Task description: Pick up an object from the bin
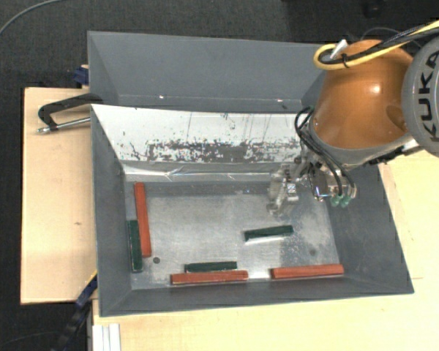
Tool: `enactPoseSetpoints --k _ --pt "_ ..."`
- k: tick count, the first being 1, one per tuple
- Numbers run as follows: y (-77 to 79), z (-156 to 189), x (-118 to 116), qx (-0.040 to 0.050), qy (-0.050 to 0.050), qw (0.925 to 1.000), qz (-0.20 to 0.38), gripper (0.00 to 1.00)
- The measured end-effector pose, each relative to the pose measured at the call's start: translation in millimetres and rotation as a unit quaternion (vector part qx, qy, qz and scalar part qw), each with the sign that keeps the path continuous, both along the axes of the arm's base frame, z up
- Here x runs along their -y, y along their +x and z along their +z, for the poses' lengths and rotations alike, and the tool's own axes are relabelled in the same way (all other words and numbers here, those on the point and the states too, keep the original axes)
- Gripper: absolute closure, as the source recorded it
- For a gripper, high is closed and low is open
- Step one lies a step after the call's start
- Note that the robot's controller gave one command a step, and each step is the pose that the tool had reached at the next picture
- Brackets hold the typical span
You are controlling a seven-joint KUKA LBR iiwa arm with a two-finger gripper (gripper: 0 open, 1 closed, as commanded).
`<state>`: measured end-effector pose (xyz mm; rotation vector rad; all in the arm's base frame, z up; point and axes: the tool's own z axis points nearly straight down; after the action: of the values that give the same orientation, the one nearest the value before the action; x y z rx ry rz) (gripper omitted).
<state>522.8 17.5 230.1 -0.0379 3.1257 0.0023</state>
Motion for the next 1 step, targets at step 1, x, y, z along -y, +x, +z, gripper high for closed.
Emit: enactPoseSetpoints --k 1 --pt "-1.7 -4.9 -0.1 -0.0050 0.000 1.0000 0.000 0.00"
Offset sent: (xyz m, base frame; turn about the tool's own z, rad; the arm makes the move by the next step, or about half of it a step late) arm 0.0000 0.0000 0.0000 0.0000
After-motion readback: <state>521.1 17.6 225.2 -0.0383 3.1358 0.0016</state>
